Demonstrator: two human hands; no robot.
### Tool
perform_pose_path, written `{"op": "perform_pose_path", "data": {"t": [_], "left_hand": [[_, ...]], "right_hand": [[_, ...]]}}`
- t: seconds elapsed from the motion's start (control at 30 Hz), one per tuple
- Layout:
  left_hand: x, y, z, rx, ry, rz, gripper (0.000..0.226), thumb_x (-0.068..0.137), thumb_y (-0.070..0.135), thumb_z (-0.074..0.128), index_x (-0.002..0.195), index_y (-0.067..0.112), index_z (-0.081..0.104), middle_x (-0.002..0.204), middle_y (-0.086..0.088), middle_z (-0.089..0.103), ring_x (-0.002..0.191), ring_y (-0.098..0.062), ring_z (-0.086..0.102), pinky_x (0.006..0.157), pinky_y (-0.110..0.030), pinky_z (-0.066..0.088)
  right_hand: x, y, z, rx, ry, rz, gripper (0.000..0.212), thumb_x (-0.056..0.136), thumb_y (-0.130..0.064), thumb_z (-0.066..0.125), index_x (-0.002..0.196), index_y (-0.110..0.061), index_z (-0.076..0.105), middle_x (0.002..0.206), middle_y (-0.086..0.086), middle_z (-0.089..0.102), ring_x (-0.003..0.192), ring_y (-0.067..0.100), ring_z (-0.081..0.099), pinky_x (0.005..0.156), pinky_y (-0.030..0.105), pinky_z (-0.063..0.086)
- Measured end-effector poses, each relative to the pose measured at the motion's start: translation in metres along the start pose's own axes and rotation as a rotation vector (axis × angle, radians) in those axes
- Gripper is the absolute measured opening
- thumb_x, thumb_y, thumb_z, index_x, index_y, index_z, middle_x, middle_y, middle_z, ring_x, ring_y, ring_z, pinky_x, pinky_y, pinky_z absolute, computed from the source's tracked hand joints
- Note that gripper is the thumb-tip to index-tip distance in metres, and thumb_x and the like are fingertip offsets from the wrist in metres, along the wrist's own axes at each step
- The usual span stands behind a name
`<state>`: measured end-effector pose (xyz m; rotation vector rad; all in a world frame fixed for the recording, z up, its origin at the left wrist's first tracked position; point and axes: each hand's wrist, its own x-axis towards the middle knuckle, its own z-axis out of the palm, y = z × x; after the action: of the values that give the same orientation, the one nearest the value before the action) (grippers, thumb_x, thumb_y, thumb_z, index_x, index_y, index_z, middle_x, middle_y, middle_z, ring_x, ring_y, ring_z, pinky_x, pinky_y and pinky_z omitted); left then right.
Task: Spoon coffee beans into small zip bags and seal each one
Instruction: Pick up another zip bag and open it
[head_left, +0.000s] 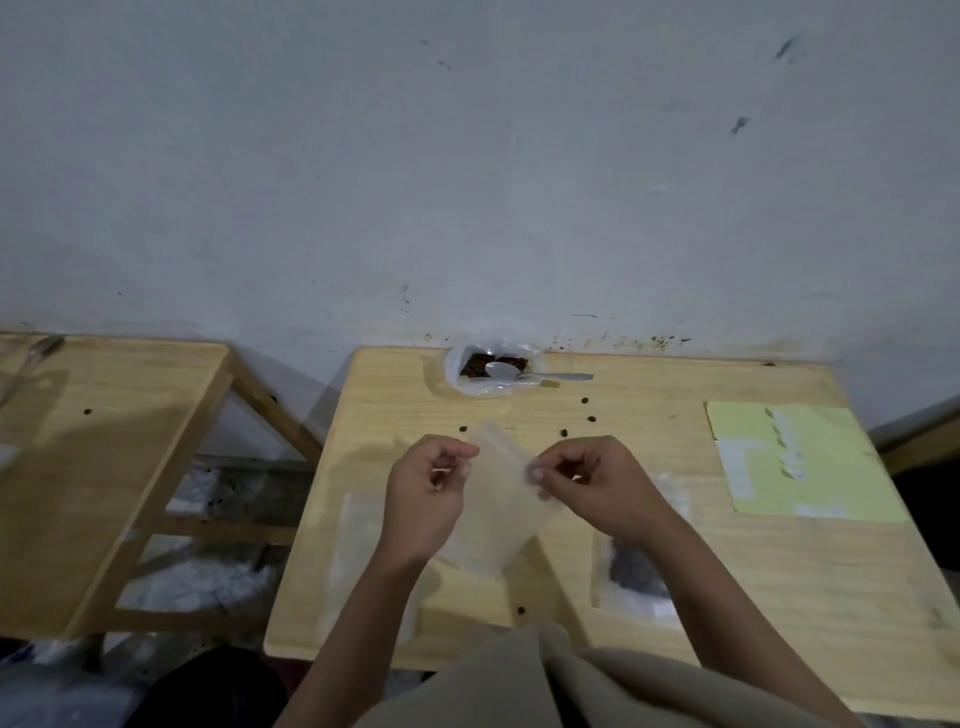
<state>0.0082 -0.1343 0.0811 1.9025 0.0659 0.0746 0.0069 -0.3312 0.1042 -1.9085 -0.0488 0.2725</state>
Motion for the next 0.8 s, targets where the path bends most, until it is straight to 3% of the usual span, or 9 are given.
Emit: {"op": "perform_pose_path", "data": {"t": [0.13, 0.23, 0.33, 0.43, 0.57, 0.7, 0.8], "left_hand": [[-0.005, 0.014, 0.024, 0.119, 0.069, 0.061, 0.020, 0.082, 0.004, 0.068, 0.091, 0.022, 0.068, 0.108, 0.010, 0.055, 0.106, 0.006, 0.051, 0.088, -0.008, 0.039], [-0.011, 0.030, 0.037, 0.079, 0.140, 0.055, 0.014, 0.079, 0.015, 0.075, 0.087, 0.022, 0.066, 0.103, 0.009, 0.056, 0.102, 0.002, 0.054, 0.087, -0.018, 0.042], [-0.015, 0.043, 0.044, 0.096, 0.275, 0.077, 0.016, 0.074, 0.023, 0.080, 0.082, 0.021, 0.066, 0.106, 0.007, 0.051, 0.107, -0.001, 0.050, 0.091, -0.018, 0.040], [-0.015, 0.054, 0.046, -0.006, 0.219, -0.005, 0.021, 0.071, 0.025, 0.082, 0.080, 0.020, 0.063, 0.094, 0.006, 0.060, 0.092, -0.006, 0.061, 0.079, -0.023, 0.051], [-0.015, 0.061, 0.048, -0.152, 0.159, -0.143, 0.022, 0.072, 0.014, 0.081, 0.079, 0.012, 0.060, 0.073, 0.002, 0.067, 0.069, -0.009, 0.067, 0.065, -0.022, 0.054], [-0.011, 0.059, 0.044, -0.224, 0.177, -0.156, 0.018, 0.077, 0.003, 0.076, 0.080, 0.012, 0.060, 0.077, -0.003, 0.068, 0.072, -0.011, 0.068, 0.067, -0.019, 0.052], [-0.008, 0.057, 0.039, -0.242, 0.200, -0.142, 0.021, 0.078, -0.003, 0.072, 0.081, 0.013, 0.058, 0.077, -0.006, 0.069, 0.075, -0.016, 0.069, 0.070, -0.021, 0.053]], "right_hand": [[0.001, 0.005, -0.015, 0.040, 0.110, 0.048, 0.010, 0.080, -0.013, 0.074, 0.070, -0.014, 0.075, 0.067, 0.004, 0.072, 0.067, 0.024, 0.068, 0.068, 0.042, 0.057], [0.000, 0.007, -0.019, 0.031, 0.153, 0.042, 0.014, 0.075, -0.012, 0.077, 0.062, -0.015, 0.072, 0.063, -0.001, 0.070, 0.060, 0.010, 0.062, 0.064, 0.029, 0.053], [-0.001, 0.007, -0.019, 0.051, 0.179, 0.047, 0.019, 0.073, -0.012, 0.079, 0.057, -0.013, 0.069, 0.061, -0.001, 0.068, 0.057, 0.009, 0.058, 0.059, 0.023, 0.049], [0.000, 0.008, -0.014, 0.093, 0.174, 0.035, 0.025, 0.072, -0.010, 0.080, 0.053, -0.009, 0.064, 0.053, -0.005, 0.061, 0.050, 0.007, 0.053, 0.054, 0.017, 0.043], [0.001, 0.006, -0.005, 0.108, 0.113, 0.000, 0.025, 0.069, -0.009, 0.082, 0.057, 0.002, 0.063, 0.052, -0.001, 0.061, 0.048, 0.006, 0.051, 0.052, 0.017, 0.040], [0.004, 0.003, -0.002, 0.200, 0.106, -0.017, 0.026, 0.070, -0.010, 0.082, 0.058, 0.002, 0.062, 0.059, 0.016, 0.065, 0.058, 0.032, 0.061, 0.060, 0.035, 0.050], [0.003, 0.002, 0.002, 0.293, 0.074, -0.003, 0.022, 0.075, -0.011, 0.077, 0.058, -0.004, 0.064, 0.053, 0.009, 0.062, 0.053, 0.022, 0.055, 0.058, 0.031, 0.047]]}}
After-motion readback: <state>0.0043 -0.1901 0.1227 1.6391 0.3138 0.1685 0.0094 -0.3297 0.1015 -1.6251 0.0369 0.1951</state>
